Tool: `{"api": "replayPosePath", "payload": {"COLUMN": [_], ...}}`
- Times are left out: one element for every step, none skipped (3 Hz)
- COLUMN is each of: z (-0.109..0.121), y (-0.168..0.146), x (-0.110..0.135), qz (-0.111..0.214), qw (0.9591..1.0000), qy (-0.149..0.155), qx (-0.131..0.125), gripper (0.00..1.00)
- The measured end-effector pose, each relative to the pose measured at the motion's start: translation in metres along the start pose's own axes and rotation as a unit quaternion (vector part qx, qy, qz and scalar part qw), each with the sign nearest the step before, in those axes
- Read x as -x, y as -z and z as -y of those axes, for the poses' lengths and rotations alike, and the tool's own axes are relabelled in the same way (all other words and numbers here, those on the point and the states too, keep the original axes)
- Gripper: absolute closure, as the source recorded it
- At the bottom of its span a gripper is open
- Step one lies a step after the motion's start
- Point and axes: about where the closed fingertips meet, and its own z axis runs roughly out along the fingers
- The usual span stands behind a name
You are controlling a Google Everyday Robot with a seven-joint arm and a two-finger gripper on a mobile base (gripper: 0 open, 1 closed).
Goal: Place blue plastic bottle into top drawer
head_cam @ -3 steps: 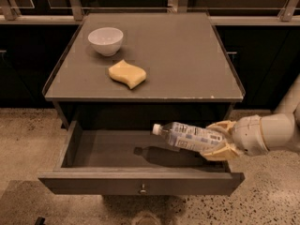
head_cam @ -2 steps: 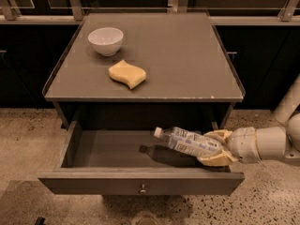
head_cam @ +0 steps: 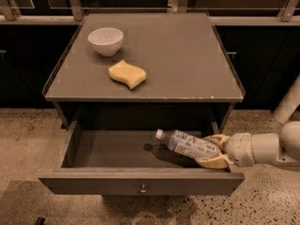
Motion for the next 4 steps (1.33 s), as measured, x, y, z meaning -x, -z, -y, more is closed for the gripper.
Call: {"api": "replayPosePath", "payload": {"z": [0.0,0.0,0.011,0.022], "y": [0.0,0.0,-0.019,-0.053], "x": [0.0,0.0,0.011,0.028], "qz": [0.0,0.0,-0.012,-0.015], "qw": [1.0,1.0,0.9997,0.9985], "qy": [0.0,0.0,0.009,0.021], "qx": [0.0,0.0,0.02,0.048], "gripper": [0.58,0.35,0.11,0.0]}}
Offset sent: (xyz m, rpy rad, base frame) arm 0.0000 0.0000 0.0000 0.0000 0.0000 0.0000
